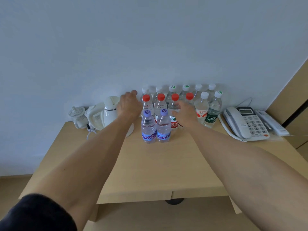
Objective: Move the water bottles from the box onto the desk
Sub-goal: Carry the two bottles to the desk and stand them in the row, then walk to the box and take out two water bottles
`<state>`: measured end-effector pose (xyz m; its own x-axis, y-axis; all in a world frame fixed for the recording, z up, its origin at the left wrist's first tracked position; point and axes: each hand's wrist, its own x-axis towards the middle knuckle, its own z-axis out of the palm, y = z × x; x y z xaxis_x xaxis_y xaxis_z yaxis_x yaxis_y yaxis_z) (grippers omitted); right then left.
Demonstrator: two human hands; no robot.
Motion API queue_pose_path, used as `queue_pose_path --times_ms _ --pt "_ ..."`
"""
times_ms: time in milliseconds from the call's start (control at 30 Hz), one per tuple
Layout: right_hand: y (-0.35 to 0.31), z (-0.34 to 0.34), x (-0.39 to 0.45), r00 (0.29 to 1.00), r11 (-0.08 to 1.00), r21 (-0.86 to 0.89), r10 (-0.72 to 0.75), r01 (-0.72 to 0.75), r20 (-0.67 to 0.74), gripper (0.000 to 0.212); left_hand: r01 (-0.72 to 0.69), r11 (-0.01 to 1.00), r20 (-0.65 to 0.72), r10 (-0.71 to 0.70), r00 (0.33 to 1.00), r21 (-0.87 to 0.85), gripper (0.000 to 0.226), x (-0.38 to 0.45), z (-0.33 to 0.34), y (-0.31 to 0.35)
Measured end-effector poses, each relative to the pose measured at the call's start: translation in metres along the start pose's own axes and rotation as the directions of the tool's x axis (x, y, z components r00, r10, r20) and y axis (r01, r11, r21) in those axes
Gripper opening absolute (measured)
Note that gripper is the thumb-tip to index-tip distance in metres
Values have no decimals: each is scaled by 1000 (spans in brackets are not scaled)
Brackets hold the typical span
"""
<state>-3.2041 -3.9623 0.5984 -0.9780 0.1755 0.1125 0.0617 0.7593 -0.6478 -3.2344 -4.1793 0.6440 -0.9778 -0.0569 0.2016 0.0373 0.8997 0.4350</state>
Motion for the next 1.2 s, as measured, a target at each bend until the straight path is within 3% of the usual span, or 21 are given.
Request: queue_pose_path --times_ms 67,233,667,933,1200 --pt "-4 -10 2 999 998 -66 -17 15 -39 32 -41 999 12 41 999 27 44 7 -7 8" --pt "-6 -40 1 996 987 -162 -7 -8 -90 34 -152 986 61 147 987 72 49 17 -10 38" --pt "47 -121 -55 941 919 -262 230 -293 -247 49 -465 884 181 450 874 44 44 -16 38 148" --pt "112 -176 -142 831 820 -233 431 -523 -352 50 -623 777 268 621 737 -85 45 -76 82 229" --pt "184 -235 -243 651 707 -91 584 -701 -485 56 -787 592 328 789 520 -177 44 -179 115 328"
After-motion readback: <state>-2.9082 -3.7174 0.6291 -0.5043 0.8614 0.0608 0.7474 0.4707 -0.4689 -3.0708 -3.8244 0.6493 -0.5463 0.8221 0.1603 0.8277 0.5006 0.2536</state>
